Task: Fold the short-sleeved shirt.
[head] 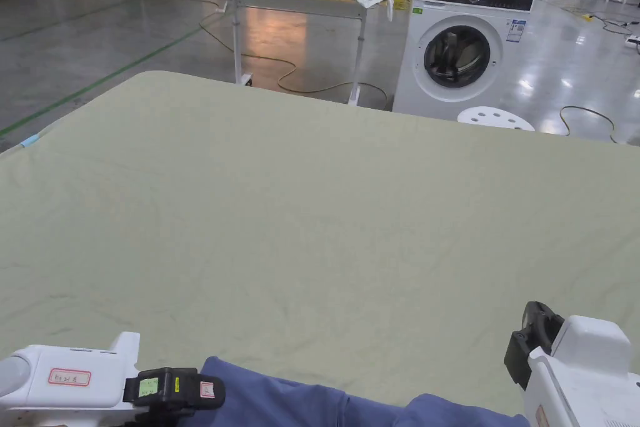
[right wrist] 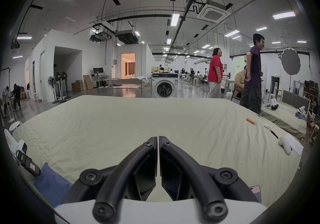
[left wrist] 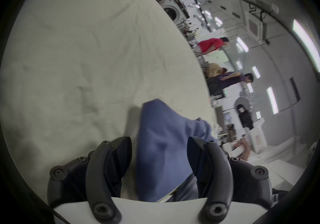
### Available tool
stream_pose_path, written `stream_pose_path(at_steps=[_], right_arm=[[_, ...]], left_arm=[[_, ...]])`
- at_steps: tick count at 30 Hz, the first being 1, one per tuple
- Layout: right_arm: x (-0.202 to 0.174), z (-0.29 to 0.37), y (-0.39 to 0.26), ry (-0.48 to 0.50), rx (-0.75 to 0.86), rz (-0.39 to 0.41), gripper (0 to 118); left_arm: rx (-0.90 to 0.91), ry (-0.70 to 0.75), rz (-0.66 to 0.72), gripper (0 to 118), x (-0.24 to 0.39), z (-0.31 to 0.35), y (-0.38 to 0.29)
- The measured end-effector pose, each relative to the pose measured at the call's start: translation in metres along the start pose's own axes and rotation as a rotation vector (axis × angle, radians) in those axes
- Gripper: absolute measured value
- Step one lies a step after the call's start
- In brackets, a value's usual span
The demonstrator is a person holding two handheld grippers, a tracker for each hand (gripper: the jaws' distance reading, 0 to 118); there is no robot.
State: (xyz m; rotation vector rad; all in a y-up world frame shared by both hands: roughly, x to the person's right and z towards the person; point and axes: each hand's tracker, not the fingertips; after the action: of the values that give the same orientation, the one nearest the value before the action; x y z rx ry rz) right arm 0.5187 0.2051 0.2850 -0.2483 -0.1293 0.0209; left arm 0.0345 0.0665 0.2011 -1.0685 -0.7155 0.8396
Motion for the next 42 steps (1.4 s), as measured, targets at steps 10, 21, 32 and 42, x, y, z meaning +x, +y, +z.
stream_pose_path(at_steps=[10,21,32,42], right_arm=[[-0.001,0.001,0.0,0.001,-0.011,0.01,1],[-0.001,-0.002,0.0,0.011,-0.011,0.011,1],[-0.009,-0.009,-0.003,0.042,-0.017,0.009,1],[-0.006,-0.007,-0.008,0.038,-0.032,0.006,1]], left_arm=[[-0.035,0.029,-0.033,10,-0.021,-0.025,0.007],[0.084,0.114,-0.147,7,0.077,0.032,0.01],[0.17,0.549,-0.302,7,0.148,0.091,0.031],[0.052,0.577,-0.487,7,0.201,-0.013,0.011]])
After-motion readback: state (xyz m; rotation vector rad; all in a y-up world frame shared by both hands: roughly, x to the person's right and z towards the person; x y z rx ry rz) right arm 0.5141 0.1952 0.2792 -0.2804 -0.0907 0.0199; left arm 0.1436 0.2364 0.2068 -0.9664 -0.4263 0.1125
